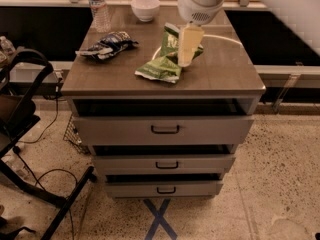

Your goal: Move green jalapeno chip bag near white bowl

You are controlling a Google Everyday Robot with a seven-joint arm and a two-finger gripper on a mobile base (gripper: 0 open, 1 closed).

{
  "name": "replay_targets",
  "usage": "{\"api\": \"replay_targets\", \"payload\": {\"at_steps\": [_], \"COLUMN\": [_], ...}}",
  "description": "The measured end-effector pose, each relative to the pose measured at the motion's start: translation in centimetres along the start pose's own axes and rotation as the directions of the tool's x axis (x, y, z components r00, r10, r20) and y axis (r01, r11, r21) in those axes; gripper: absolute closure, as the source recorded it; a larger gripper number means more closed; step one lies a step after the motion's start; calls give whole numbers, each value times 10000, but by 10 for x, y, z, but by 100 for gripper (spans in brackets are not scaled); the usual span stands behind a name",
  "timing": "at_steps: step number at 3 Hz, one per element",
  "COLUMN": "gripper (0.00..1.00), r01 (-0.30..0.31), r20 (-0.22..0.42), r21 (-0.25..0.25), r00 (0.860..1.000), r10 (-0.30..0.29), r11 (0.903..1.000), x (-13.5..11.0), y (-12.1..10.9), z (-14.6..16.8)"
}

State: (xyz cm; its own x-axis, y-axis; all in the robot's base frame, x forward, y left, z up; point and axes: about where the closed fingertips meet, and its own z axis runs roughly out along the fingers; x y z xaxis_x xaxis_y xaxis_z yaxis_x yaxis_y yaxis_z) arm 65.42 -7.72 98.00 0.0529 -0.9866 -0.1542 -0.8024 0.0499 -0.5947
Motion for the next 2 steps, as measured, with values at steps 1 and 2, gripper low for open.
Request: {"api": "replay_targets", "payload": {"at_steps": [1, 2], "gripper": [0, 0], "r01": [656, 900], "r20": [74, 189], "r21": [-1170, -1670], "r00": [9978, 9959], "r10": [-652, -881], "r11": [9910, 9818], "x": [-18, -27], "y": [9, 15], "z": [76, 109]}}
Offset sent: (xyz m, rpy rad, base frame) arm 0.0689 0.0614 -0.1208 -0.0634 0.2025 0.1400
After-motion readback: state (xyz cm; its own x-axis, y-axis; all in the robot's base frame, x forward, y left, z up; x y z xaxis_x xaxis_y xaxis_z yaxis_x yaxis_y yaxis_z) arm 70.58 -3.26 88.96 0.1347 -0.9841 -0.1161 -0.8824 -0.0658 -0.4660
